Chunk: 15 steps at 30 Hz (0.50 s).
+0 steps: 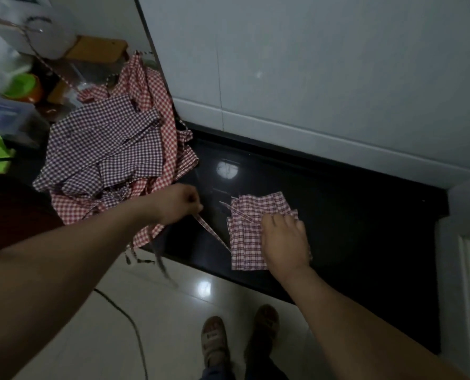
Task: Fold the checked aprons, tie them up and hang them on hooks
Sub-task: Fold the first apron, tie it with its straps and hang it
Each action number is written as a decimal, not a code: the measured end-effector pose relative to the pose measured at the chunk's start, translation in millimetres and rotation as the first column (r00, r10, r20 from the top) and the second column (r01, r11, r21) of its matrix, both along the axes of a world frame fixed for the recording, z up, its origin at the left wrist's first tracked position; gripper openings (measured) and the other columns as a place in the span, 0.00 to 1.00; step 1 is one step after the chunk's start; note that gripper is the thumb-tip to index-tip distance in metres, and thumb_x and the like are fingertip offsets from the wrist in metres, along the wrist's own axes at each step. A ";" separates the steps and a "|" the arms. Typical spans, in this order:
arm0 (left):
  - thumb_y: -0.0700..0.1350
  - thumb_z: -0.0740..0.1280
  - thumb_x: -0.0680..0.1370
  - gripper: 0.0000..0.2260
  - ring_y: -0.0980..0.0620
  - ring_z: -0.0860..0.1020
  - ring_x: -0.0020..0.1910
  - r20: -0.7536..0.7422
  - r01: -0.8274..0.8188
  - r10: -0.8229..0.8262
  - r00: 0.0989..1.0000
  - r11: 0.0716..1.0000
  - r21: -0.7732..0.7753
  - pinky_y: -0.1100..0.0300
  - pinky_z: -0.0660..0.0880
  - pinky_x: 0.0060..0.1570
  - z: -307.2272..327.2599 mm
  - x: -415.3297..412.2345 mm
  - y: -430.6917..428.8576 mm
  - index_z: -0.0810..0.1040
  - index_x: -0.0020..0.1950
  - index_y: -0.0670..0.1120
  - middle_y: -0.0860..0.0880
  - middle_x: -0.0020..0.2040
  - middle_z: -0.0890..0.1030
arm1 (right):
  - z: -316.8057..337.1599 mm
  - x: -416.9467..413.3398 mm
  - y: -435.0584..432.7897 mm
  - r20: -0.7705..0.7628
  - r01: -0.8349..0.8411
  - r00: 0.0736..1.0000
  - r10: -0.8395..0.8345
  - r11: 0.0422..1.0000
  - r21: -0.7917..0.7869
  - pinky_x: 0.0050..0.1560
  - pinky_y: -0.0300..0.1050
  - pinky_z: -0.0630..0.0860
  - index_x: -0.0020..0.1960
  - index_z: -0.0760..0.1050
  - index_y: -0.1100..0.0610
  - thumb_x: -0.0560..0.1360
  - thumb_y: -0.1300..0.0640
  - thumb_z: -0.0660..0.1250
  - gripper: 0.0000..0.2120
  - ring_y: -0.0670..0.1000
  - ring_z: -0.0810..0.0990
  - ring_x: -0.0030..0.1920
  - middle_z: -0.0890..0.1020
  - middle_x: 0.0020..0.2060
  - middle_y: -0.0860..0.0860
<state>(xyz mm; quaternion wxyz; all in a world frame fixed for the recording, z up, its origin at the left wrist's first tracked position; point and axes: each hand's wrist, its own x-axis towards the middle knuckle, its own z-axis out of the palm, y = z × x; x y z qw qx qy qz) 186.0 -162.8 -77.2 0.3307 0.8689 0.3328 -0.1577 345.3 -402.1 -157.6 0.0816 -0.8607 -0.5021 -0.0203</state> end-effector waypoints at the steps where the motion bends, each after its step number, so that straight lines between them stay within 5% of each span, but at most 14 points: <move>1: 0.46 0.71 0.80 0.04 0.51 0.79 0.44 0.016 0.049 -0.049 0.999 0.999 0.011 0.58 0.72 0.45 12.0 15.1 -1.3 0.82 0.49 0.46 0.51 0.43 0.82 | 5.1 3.8 3.6 -0.023 0.016 1.000 -0.016 1.000 0.001 0.51 0.53 0.73 0.47 0.76 0.52 0.79 0.54 0.66 0.03 0.55 0.78 0.45 0.81 0.43 0.51; 5: 0.45 0.69 0.79 0.02 0.56 0.76 0.41 -0.018 0.329 -0.329 0.944 0.944 0.005 0.62 0.70 0.41 37.5 80.6 -38.6 0.79 0.48 0.48 0.57 0.41 0.78 | 17.4 12.3 14.2 -0.267 0.078 0.961 -0.074 0.997 0.004 0.54 0.53 0.73 0.47 0.76 0.53 0.80 0.54 0.61 0.07 0.55 0.80 0.45 0.83 0.41 0.52; 7: 0.46 0.68 0.79 0.04 0.52 0.77 0.44 -0.060 0.440 -0.438 0.897 0.898 0.020 0.58 0.71 0.44 41.6 113.6 -58.7 0.80 0.51 0.47 0.54 0.45 0.79 | 25.2 18.5 15.9 -0.498 0.090 0.865 -0.063 0.995 0.030 0.54 0.53 0.77 0.46 0.75 0.52 0.79 0.55 0.60 0.06 0.53 0.80 0.43 0.82 0.40 0.51; 11: 0.45 0.70 0.78 0.05 0.50 0.78 0.42 -0.153 0.491 -0.484 0.862 0.871 0.012 0.55 0.72 0.39 40.7 161.6 -70.7 0.80 0.51 0.46 0.47 0.48 0.82 | 41.0 35.6 19.4 -0.935 0.170 0.327 -0.134 0.982 -0.081 0.53 0.56 0.81 0.50 0.82 0.53 0.81 0.57 0.63 0.09 0.53 0.84 0.45 0.85 0.42 0.52; 15: 0.45 0.69 0.78 0.03 0.51 0.80 0.47 -0.116 0.439 -0.437 0.892 0.898 -0.005 0.58 0.73 0.43 32.0 182.9 -65.0 0.78 0.48 0.54 0.54 0.47 0.80 | 43.6 47.0 17.4 -0.995 0.168 0.072 -0.065 0.984 -0.052 0.58 0.45 0.80 0.56 0.85 0.51 0.81 0.52 0.68 0.08 0.47 0.86 0.52 0.88 0.49 0.46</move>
